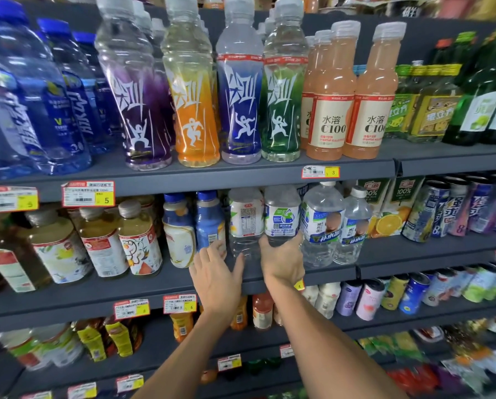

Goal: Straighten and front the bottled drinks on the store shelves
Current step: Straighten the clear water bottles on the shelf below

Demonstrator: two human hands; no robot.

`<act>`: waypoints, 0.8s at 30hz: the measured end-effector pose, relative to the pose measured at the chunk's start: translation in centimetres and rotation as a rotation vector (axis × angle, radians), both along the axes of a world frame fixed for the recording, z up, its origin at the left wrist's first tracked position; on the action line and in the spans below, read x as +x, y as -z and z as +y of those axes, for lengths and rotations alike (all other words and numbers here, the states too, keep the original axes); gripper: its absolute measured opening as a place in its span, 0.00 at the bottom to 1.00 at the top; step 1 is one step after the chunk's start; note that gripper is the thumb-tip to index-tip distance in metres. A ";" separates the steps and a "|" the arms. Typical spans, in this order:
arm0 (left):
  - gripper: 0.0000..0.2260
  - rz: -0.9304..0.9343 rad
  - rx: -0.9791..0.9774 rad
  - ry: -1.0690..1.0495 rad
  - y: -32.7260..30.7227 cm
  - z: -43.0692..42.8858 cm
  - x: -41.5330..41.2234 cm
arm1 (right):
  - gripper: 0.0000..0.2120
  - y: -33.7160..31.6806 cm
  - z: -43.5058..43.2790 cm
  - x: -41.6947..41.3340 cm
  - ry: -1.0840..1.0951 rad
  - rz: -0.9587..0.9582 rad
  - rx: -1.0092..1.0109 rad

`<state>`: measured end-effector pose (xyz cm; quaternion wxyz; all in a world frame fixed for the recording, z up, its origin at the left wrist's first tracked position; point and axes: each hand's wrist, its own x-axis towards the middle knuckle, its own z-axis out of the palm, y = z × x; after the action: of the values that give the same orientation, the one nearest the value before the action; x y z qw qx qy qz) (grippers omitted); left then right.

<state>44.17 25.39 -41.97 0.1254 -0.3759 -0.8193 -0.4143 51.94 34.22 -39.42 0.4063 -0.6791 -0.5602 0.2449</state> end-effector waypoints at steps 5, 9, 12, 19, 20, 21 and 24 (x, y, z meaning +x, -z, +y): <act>0.20 0.021 -0.011 0.044 0.6 -1.1 -0.3 | 0.41 -0.2 -0.6 0.1 0.020 0.035 0.010; 0.19 0.023 -0.027 0.058 0.9 -1.2 0.1 | 0.39 0.1 -2.1 0.4 0.058 0.051 0.027; 0.21 -0.008 -0.045 0.041 0.5 -0.7 0.7 | 0.41 0.5 -2.8 1.2 0.039 0.031 0.035; 0.32 -0.099 -0.138 -0.090 -1.3 2.9 2.2 | 0.39 0.5 -2.3 3.9 -0.101 -0.039 0.042; 0.33 -0.110 -0.138 -0.108 -1.4 3.4 2.5 | 0.39 0.6 -2.3 4.4 -0.131 -0.049 0.043; 0.33 -0.127 -0.135 -0.123 -1.4 3.8 2.8 | 0.38 0.7 -2.2 4.8 -0.162 -0.059 0.046; 0.35 -0.193 -0.120 -0.172 -1.4 5.3 3.5 | 0.35 1.1 -2.0 6.1 -0.245 -0.082 0.059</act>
<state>47.71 30.66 -40.60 0.0582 -0.2694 -0.8801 -0.3866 58.02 32.27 -40.49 0.3699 -0.6028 -0.6619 0.2484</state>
